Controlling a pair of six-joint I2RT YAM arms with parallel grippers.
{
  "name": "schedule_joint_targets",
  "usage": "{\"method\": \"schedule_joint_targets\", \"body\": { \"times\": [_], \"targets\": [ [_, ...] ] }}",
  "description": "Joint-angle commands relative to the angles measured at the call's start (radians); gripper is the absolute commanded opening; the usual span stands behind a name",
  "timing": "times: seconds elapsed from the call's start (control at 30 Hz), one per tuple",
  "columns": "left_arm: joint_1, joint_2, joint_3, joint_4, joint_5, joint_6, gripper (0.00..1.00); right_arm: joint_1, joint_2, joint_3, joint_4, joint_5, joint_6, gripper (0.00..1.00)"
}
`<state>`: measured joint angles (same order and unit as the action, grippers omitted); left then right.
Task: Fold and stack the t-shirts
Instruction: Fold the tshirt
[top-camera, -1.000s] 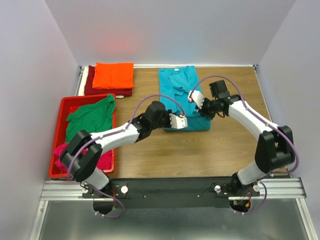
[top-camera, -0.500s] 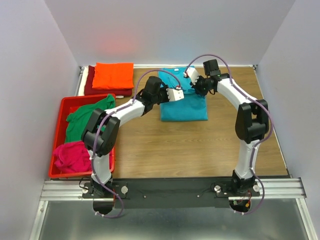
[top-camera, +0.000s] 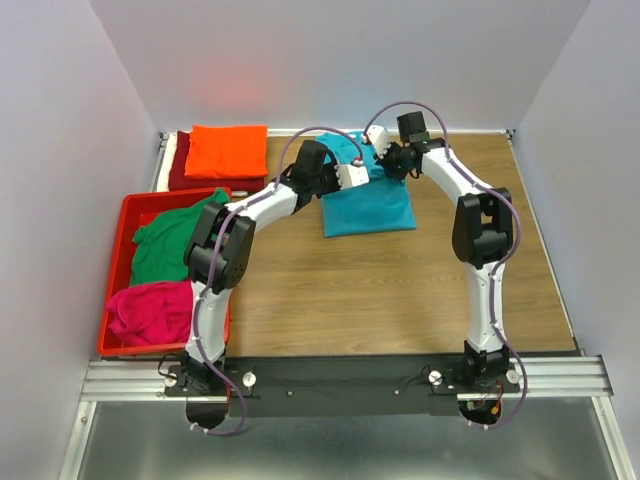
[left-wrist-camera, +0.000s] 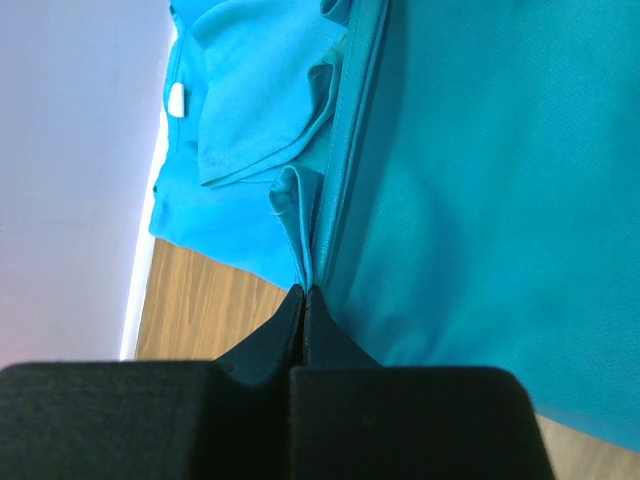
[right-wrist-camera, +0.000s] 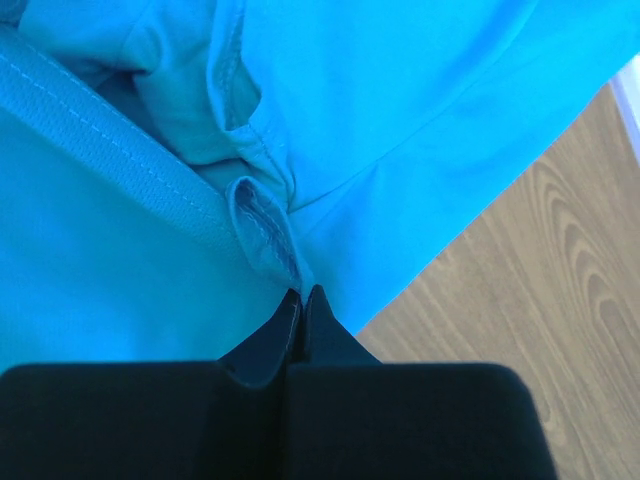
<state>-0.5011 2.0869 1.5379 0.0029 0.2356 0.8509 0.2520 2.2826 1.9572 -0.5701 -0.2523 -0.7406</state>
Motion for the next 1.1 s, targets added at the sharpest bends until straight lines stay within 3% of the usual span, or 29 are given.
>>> {"method": "schedule_joint_targets", "body": {
  "times": [0.0,0.07,0.1,0.13,0.2,0.23,0.3,0.43,0.53,0.57,0.63,0.67,0.7,0.73,0.83,1.07],
  "targets": [
    [0.010,0.054,0.082,-0.046,-0.033,-0.033,0.00,-0.011,0.058,0.071,0.003,0.070,0.027,0.01],
    [0.012,0.081,0.109,-0.043,-0.079,-0.082,0.00,-0.011,0.075,0.094,0.016,0.100,0.043,0.09],
    [0.012,0.087,0.140,-0.034,-0.111,-0.113,0.10,-0.011,0.089,0.100,0.060,0.117,0.096,0.23],
    [0.013,0.093,0.154,-0.002,-0.216,-0.225,0.26,-0.011,0.090,0.097,0.099,0.174,0.134,0.48],
    [0.015,0.085,0.188,0.055,-0.364,-0.321,0.65,-0.014,0.081,0.080,0.221,0.220,0.260,0.62],
    [0.018,0.072,0.191,0.068,-0.443,-0.358,0.70,-0.017,0.060,0.060,0.275,0.247,0.321,0.99],
    [0.039,-0.038,0.167,0.132,-0.499,-0.444,0.78,-0.022,0.029,0.046,0.329,0.369,0.440,1.00],
    [0.061,-0.198,0.004,0.215,-0.410,-0.405,0.80,-0.074,-0.069,-0.053,0.329,0.259,0.533,1.00],
    [0.061,-0.382,-0.224,0.249,-0.244,-0.235,0.79,-0.141,-0.201,-0.219,0.262,-0.104,0.488,1.00],
    [0.058,-0.462,-0.284,0.265,-0.110,-0.187,0.78,-0.158,-0.265,-0.269,0.241,-0.369,0.383,1.00],
    [0.032,-0.569,-0.464,0.288,0.041,-0.020,0.78,-0.172,-0.314,-0.400,0.146,-0.579,0.222,1.00],
    [0.015,-0.596,-0.523,0.298,0.077,0.038,0.77,-0.172,-0.343,-0.438,0.069,-0.623,0.063,1.00],
    [-0.002,-0.617,-0.576,0.302,0.103,0.101,0.77,-0.168,-0.398,-0.495,-0.009,-0.625,-0.189,1.00],
    [-0.037,-0.639,-0.658,0.313,0.138,0.179,0.77,-0.151,-0.434,-0.599,-0.011,-0.602,-0.269,1.00],
    [-0.085,-0.608,-0.712,0.296,0.134,0.246,0.77,-0.123,-0.527,-0.778,-0.002,-0.487,-0.593,1.00],
    [-0.149,-0.424,-0.607,0.186,0.062,0.287,0.73,-0.106,-0.486,-0.767,0.068,-0.341,-0.631,0.93]
  ]
}}
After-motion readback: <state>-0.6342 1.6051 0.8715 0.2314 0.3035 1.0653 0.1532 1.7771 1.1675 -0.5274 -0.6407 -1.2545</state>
